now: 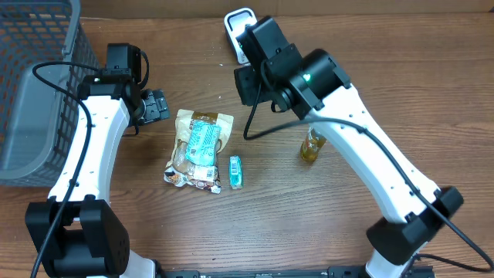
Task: Scan the item barcode
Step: 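Carry the canister to the white scanner and hold its label there, then move the canister right and set it down on the table, then open the right gripper and move it over the yellow oil bottle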
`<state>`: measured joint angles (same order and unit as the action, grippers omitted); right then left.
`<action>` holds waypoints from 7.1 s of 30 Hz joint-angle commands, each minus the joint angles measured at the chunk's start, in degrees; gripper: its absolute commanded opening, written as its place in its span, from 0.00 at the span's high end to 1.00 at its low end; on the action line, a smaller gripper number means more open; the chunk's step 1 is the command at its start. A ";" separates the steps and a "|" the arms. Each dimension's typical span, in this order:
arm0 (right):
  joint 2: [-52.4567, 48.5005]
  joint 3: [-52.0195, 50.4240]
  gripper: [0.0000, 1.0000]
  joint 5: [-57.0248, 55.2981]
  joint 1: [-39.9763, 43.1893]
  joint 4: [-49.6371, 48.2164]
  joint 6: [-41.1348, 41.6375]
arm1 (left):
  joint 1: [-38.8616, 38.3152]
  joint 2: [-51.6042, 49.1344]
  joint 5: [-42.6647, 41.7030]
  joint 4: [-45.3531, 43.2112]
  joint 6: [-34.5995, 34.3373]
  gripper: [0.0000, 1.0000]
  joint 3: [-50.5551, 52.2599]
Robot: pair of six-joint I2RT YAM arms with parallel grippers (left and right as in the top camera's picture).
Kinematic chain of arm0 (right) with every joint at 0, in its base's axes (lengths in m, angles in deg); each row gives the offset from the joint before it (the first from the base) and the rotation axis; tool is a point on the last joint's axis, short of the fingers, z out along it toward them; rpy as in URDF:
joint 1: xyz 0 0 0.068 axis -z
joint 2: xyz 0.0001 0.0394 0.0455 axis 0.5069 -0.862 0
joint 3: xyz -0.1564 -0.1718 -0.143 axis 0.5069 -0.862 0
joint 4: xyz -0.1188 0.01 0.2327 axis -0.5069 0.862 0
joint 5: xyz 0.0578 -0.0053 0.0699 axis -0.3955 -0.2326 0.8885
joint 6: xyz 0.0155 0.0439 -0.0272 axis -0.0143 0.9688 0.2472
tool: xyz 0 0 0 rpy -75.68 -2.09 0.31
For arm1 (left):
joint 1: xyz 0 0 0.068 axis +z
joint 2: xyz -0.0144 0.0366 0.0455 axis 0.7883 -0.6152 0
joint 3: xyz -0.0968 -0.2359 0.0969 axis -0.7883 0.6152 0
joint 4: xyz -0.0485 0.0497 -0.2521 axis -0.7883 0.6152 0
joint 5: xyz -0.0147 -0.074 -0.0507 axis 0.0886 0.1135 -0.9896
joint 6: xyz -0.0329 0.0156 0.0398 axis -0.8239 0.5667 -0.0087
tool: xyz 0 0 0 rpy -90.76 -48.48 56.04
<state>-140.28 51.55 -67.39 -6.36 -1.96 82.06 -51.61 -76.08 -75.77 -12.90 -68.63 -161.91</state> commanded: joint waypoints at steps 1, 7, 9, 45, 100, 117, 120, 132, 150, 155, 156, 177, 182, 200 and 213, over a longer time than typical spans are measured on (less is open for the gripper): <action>-0.24 0.61 0.91 -0.87 1.99 -1.79 -0.22 | -0.07 0.24 0.15 -0.22 1.07 0.00 -0.83; -2.21 0.50 0.96 -0.74 5.57 -4.66 -0.20 | -0.07 0.24 0.15 -0.22 1.07 0.01 -0.83; -3.04 0.44 0.96 0.66 6.73 -5.62 -0.22 | -0.07 0.24 0.15 -0.22 1.09 0.01 -0.83; -12.98 -3.78 0.96 4.74 9.90 -39.19 -7.69 | -0.07 0.24 0.15 -0.22 1.09 0.01 -0.83; -38.45 -5.77 0.96 10.12 14.51 -96.00 -7.67 | -0.07 0.24 0.13 -0.22 1.09 0.01 -0.83; -31.54 -5.60 0.96 11.08 15.87 -92.43 -7.50 | -0.07 0.24 0.15 -0.24 1.07 0.00 -0.83; -27.28 -5.60 0.96 13.97 16.74 -87.73 -7.02 | -0.07 0.24 0.15 -0.22 1.07 0.01 -0.83; -12.44 -5.60 0.96 14.23 26.60 -40.54 7.67 | -0.07 0.24 0.15 -0.24 1.09 0.01 -0.83; -11.58 -14.69 0.90 10.05 45.79 6.05 7.43 | -0.07 0.24 0.15 -0.24 1.07 0.00 -0.83; -11.58 -18.82 0.85 9.55 49.72 4.17 7.41 | -0.07 0.24 0.15 -0.22 1.09 0.01 -0.83; -11.58 -19.74 0.85 9.25 50.36 3.56 7.43 | -0.07 0.24 0.15 -0.22 1.07 0.00 -0.83; -11.30 -21.05 0.03 9.22 52.59 2.82 7.39 | -0.07 0.24 0.15 -0.24 1.07 0.01 -0.83; -8.61 -14.12 0.07 10.05 51.76 8.98 5.84 | -0.07 0.24 0.15 -0.22 1.07 0.01 -0.83; 7.37 -13.33 0.10 17.73 30.53 14.03 -4.94 | -0.07 0.24 0.15 -0.24 1.07 0.00 -0.83; 7.08 -26.47 0.10 12.61 20.55 7.43 -4.92 | -0.07 0.24 0.15 -0.24 1.07 0.01 -0.83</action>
<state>-133.81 27.02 -53.08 15.15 6.91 77.55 -51.61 -76.08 -75.77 -13.01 -68.63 -161.91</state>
